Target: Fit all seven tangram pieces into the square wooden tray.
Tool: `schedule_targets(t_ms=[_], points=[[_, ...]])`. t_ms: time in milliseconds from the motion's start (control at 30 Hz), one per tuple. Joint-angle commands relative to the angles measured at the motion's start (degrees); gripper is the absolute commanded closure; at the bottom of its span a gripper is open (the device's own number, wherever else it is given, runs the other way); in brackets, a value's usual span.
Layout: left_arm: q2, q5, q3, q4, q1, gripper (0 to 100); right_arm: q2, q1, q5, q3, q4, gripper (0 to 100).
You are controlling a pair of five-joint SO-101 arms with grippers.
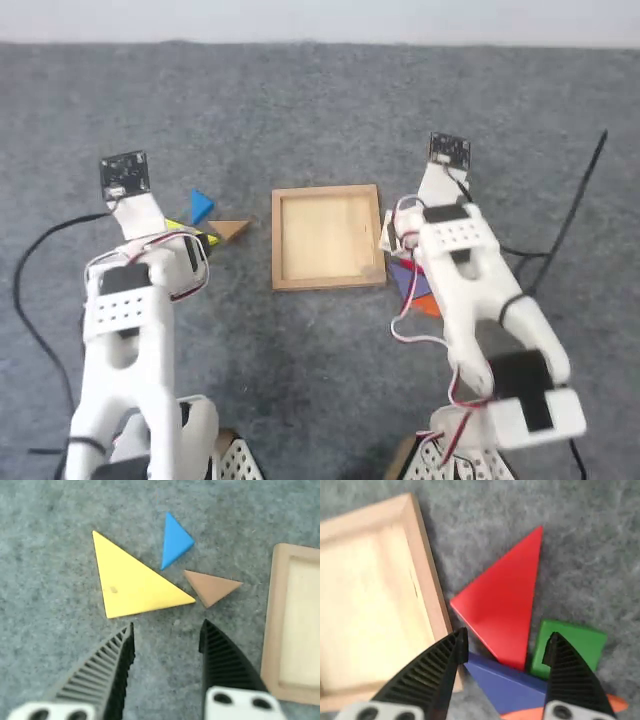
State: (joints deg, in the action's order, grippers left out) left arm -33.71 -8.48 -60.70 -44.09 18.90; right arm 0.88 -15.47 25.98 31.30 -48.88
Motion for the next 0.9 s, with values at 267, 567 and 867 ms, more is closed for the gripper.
schedule_targets(t_ms=[267,567,867], points=[[-4.8,-1.0,-3.8,7.1,0.2,79,-8.9,-3.0,6.0,-10.8,-1.7,64.8],[-5.0,-0.6,-5.3,7.2,-3.0,79,-16.9,-2.8,2.8,-17.6,-5.8,69.1],[-4.8,-0.7,-5.3,7.2,-3.0,79,-22.9,-2.8,2.3,-25.1,-13.7,80.3]])
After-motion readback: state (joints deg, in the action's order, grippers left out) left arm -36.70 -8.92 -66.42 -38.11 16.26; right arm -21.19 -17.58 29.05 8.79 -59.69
